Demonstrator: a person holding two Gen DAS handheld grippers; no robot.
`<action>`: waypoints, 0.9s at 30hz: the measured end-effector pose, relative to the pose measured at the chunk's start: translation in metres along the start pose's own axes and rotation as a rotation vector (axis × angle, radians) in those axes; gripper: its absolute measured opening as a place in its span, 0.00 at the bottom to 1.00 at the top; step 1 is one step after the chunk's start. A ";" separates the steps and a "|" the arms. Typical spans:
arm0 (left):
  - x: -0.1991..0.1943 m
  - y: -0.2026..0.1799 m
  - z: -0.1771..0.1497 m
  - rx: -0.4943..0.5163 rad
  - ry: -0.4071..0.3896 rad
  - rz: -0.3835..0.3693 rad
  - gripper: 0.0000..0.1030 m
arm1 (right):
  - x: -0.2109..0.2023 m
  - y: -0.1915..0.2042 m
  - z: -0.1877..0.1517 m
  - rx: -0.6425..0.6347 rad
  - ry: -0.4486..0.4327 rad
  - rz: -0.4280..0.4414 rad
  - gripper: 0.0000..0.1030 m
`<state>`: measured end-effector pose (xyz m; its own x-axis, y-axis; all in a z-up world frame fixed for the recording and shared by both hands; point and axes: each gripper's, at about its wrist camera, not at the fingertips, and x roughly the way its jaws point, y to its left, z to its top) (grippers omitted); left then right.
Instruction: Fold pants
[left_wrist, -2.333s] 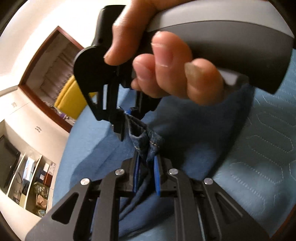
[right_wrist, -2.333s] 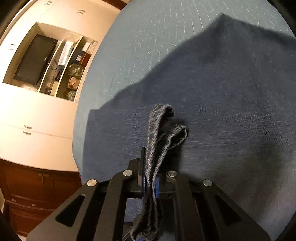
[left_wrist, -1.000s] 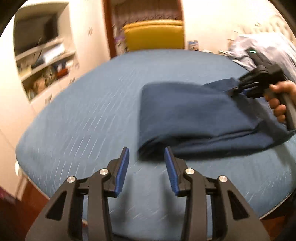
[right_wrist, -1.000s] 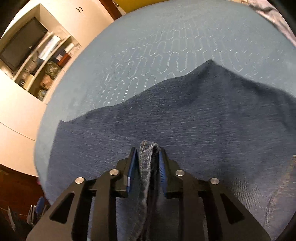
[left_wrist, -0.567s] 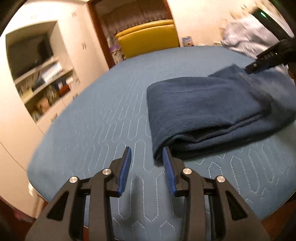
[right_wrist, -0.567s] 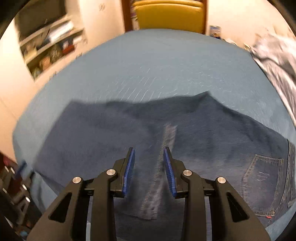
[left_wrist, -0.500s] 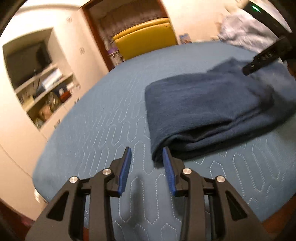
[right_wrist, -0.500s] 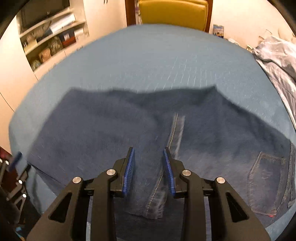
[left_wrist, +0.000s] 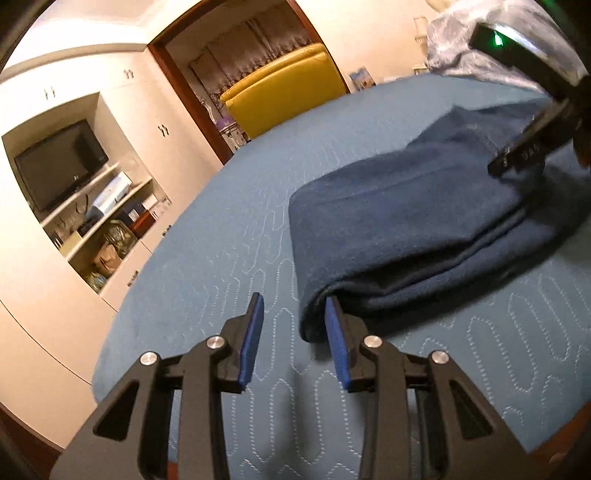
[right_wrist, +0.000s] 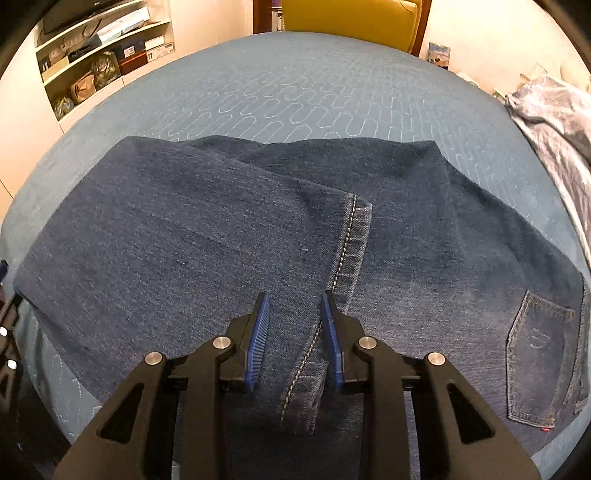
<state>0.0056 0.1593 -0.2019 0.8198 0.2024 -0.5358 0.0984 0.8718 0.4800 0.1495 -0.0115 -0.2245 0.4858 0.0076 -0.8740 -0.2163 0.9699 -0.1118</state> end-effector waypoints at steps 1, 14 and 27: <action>0.002 -0.002 -0.001 0.030 -0.002 0.014 0.34 | 0.000 0.000 0.000 0.000 0.002 0.001 0.26; 0.007 -0.022 -0.006 0.154 -0.006 0.070 0.38 | -0.001 -0.005 -0.001 -0.006 -0.002 0.012 0.26; 0.043 -0.012 0.009 0.074 0.100 0.013 0.43 | -0.001 -0.003 -0.003 -0.021 0.001 0.010 0.26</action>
<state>0.0447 0.1534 -0.2239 0.7615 0.2600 -0.5938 0.1328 0.8340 0.5355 0.1469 -0.0149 -0.2252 0.4827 0.0170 -0.8756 -0.2389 0.9644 -0.1130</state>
